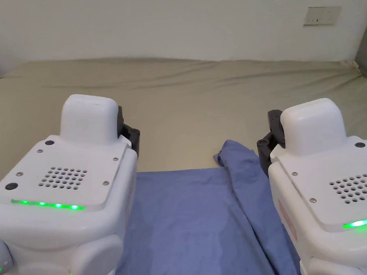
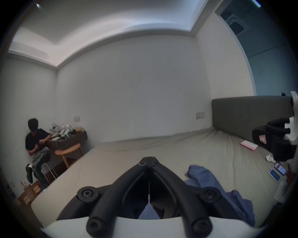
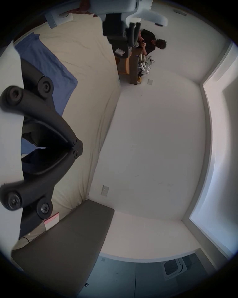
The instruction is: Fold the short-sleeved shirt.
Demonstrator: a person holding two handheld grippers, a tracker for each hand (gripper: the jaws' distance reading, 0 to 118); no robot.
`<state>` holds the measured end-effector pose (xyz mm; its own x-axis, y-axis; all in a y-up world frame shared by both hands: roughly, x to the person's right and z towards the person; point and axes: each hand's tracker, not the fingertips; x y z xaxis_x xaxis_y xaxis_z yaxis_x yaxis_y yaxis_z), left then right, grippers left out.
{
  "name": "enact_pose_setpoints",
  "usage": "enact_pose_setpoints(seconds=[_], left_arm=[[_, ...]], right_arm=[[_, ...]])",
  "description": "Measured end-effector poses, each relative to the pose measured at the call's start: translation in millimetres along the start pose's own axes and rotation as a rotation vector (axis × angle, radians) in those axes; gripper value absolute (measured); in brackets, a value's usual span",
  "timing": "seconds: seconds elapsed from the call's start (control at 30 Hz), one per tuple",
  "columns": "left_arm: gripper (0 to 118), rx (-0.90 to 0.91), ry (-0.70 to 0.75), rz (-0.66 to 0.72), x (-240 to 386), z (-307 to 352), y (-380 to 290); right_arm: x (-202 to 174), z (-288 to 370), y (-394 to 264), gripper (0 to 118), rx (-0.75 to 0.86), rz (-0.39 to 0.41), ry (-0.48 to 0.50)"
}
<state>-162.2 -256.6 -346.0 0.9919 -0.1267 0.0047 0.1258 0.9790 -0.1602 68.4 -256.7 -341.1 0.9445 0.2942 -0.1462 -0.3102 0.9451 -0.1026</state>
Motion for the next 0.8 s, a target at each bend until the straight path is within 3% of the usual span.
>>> enact_pose_setpoints(seconds=[0.17, 0.27, 0.3, 0.37, 0.4, 0.47, 0.53, 0.57, 0.7, 0.8], left_arm=[[0, -0.244, 0.005, 0.004, -26.2, -73.6, -77.8], [0, -0.425, 0.012, 0.078, -58.9, -132.7, -137.3], [17, -0.487, 0.000, 0.132, -72.2, -153.6, -155.9], [64, -0.586, 0.044, 0.163, -92.3, -192.0, -185.8], [82, -0.637, 0.060, 0.157, -100.4, -211.4, -197.7], [84, -0.649, 0.066, 0.152, -111.7, -243.9, -211.9], [98, -0.654, 0.074, 0.128, -115.3, -278.3, -217.2], [100, -0.673, 0.095, 0.121, -117.4, -295.2, -220.4], [88, -0.684, 0.081, 0.121, -116.7, -338.9, -230.5], [60, -0.705, 0.064, 0.100, -107.8, -350.1, -238.4]], right_arm=[[1.3, -39.8, -32.8, 1, -0.087, 0.002, 0.026], [8.5, -60.8, -55.7, 1, -0.148, -0.001, 0.023], [11.2, -68.0, -63.3, 1, -0.168, 0.000, 0.018], [16.5, -82.1, -76.9, 1, -0.210, 0.004, 0.003], [20.0, -87.0, -82.7, 1, -0.225, 0.004, -0.003], [25.7, -97.3, -94.3, 1, -0.255, 0.003, -0.012], [29.5, -103.7, -105.0, 1, -0.286, 0.013, -0.023], [31.2, -106.8, -110.0, 1, -0.300, 0.021, -0.028], [36.8, -113.7, -125.1, 1, -0.352, 0.020, -0.031], [38.7, -118.1, -133.5, 1, -0.381, 0.031, -0.025]])
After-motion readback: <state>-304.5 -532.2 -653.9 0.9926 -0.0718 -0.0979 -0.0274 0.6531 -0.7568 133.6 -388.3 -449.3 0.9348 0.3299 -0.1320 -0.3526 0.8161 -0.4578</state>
